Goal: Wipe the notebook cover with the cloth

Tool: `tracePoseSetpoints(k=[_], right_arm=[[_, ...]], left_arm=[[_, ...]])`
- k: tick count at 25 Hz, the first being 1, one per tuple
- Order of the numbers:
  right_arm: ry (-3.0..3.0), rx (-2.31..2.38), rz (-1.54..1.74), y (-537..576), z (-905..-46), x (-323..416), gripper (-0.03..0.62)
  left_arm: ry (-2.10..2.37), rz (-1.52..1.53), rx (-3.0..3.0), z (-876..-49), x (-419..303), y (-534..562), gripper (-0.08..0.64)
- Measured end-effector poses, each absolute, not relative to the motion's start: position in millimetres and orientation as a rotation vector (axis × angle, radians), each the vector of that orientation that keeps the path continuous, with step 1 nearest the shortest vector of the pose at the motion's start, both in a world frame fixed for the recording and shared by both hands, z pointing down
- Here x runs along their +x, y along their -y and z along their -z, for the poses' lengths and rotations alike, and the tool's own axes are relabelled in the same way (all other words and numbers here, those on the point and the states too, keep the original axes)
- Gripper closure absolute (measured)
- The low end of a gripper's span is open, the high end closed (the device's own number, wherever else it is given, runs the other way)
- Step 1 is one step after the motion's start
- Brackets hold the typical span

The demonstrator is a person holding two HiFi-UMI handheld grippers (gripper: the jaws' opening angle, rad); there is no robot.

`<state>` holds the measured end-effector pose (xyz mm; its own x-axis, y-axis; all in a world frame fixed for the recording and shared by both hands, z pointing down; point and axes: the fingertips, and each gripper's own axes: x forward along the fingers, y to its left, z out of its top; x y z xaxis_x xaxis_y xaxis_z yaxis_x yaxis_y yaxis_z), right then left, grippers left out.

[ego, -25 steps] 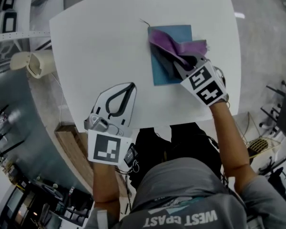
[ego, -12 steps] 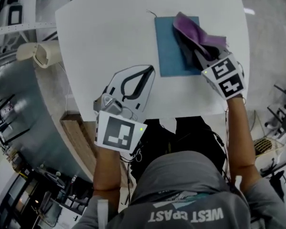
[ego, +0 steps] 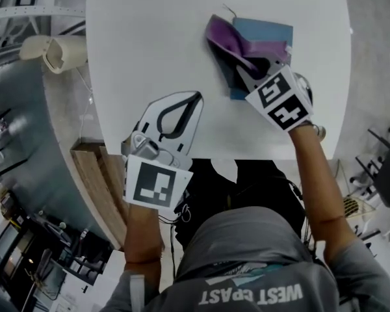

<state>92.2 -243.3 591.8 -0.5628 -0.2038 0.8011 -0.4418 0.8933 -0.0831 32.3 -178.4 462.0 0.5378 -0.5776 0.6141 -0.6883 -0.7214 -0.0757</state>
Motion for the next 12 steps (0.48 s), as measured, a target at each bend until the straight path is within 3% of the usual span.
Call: tracePoseSetpoints(k=[5, 12], right_arm=[[2.186, 0.471, -0.373, 244, -593, 90, 0.532], [2.105, 0.640, -0.441, 260, -597, 162, 0.532]], left_arm=[[1.079, -0.948, 2.588, -464, 26, 176, 0.558], [1.009, -0.964, 2.636, -460, 44, 188, 0.558]])
